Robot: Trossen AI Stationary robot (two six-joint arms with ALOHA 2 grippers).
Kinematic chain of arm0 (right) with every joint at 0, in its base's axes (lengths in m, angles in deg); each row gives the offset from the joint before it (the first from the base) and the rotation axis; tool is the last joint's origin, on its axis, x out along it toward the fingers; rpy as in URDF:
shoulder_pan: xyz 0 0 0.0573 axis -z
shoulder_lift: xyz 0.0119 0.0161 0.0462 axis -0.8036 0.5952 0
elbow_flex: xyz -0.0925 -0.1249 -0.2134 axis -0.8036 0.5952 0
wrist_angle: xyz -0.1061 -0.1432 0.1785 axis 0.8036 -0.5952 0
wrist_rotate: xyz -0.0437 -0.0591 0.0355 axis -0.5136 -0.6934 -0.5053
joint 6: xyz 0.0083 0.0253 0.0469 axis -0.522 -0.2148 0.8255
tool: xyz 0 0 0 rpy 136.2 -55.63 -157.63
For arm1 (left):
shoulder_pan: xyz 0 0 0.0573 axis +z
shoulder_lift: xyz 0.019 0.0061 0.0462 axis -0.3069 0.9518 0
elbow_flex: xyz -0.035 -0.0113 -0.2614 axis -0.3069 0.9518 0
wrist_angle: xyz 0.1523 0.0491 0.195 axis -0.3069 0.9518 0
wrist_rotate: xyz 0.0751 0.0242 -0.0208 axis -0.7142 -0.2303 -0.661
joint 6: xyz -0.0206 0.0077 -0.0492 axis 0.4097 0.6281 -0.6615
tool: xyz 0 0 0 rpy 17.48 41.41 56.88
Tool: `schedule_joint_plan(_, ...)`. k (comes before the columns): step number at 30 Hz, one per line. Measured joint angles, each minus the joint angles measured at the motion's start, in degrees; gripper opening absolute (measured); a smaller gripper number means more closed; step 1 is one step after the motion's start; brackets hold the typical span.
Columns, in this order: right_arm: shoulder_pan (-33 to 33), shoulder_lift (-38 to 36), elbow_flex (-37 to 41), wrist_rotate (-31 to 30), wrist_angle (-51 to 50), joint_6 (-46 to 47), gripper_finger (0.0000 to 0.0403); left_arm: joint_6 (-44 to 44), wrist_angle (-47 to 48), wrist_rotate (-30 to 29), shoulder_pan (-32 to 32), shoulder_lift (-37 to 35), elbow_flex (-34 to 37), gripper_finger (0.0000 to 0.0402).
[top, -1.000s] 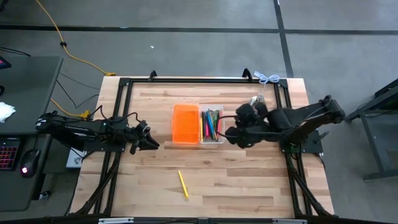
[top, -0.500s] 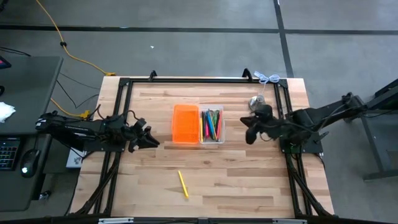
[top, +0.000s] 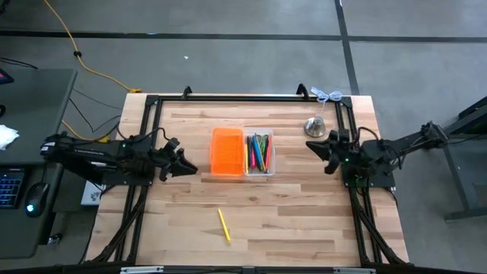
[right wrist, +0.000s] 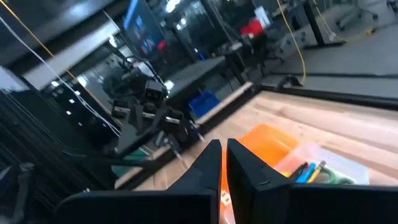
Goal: Pick & place school supplies into a supply box
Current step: Put the yellow pen into the supply box
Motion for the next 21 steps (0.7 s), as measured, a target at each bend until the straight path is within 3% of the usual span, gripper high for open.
schedule_joint_plan(7, 0.0, -8.1, 5.2, 1.2, 0.9, -3.0, 0.0001, 0.8, 12.1, 0.2, 0.0, 13.4, -13.5, 0.0145)
schedule_joint_plan(12, 0.0, -12.1, 8.1, 2.3, 0.1, -3.1, 0.0001, -4.4, 16.4, 5.9, -0.2, 24.4, -21.9, 0.0145)
schedule_joint_plan(17, 0.0, -14.5, 8.7, 2.4, -2.6, -3.1, 0.0003, -11.2, 18.9, 7.9, -4.7, 33.6, -28.6, 0.0145)
schedule_joint_plan(21, 0.0, -15.6, 8.7, 2.4, -5.0, -3.1, 0.0003, -18.5, 19.1, 4.8, -9.8, 39.1, -32.6, 0.0145)
